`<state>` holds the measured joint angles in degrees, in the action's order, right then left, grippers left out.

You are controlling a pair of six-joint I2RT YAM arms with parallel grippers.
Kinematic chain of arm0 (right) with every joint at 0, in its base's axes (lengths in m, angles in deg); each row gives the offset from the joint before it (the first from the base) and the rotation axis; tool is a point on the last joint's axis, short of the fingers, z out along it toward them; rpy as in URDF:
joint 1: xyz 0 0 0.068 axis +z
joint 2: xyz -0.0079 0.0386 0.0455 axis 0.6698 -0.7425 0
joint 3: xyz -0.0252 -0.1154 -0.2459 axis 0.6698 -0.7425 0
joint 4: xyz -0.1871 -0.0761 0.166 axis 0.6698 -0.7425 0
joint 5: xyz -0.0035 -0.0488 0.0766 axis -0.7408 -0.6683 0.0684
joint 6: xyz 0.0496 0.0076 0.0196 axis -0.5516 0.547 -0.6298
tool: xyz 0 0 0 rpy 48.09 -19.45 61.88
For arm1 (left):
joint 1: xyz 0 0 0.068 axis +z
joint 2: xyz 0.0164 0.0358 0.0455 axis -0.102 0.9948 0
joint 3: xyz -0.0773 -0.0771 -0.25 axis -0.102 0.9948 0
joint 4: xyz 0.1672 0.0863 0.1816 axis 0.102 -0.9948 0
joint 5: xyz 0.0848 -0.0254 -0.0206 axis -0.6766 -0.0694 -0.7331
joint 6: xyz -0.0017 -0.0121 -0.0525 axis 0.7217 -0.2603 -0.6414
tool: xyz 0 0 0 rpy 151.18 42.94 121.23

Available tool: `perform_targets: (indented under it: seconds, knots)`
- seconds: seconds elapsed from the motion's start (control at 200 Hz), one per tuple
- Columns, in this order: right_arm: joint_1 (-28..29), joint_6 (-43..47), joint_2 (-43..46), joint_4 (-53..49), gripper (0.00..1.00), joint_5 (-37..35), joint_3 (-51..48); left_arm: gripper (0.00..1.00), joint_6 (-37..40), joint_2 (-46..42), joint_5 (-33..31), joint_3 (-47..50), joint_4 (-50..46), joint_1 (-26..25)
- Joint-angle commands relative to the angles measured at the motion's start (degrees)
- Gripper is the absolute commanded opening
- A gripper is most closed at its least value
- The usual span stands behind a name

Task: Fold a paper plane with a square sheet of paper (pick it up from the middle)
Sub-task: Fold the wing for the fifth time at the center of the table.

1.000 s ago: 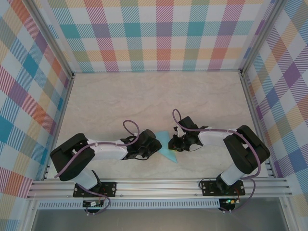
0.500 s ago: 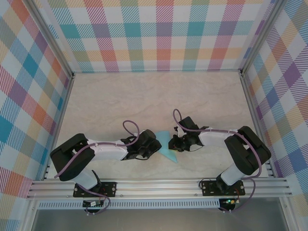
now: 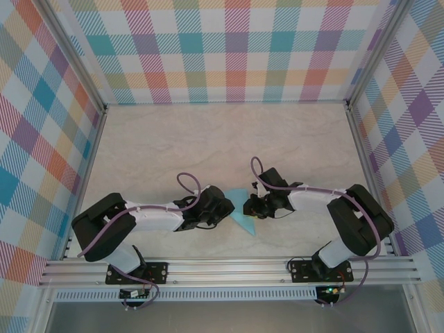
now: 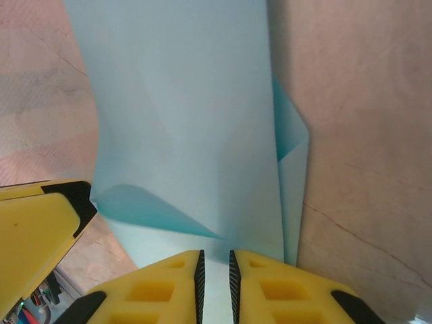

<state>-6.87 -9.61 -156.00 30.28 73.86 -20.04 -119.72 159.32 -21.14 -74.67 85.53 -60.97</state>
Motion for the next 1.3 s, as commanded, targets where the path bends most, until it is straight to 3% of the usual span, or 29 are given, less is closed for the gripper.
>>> perform_targets:
  seconds: [0.0, 0.195, 0.425, 0.75, 1.295]
  knots:
    - [-0.4, -0.1, 3.0, -3.2, 0.22, -1.0, 0.5, 0.37, 0.3, -3.7, -3.2, 1.1, -4.0, -0.8]
    - [-0.4, 1.3, 6.3, -7.7, 0.24, -2.5, 1.4, 0.44, -2.2, -7.3, -4.7, 2.9, -8.3, -0.8]
    - [-0.4, 1.6, 4.3, -7.6, 0.14, 0.2, 1.7, 0.44, -2.3, -6.5, -2.3, 3.4, -6.0, -1.3]
    - [-0.7, 1.6, 0.8, -9.0, 0.12, -4.3, 2.2, 0.46, -1.5, -3.3, 0.5, 1.5, -4.0, -1.6]
    - [-0.9, 1.7, 0.0, -6.8, 0.12, -3.4, 0.6, 0.46, 1.6, 1.3, 1.5, -1.3, 2.7, -1.7]
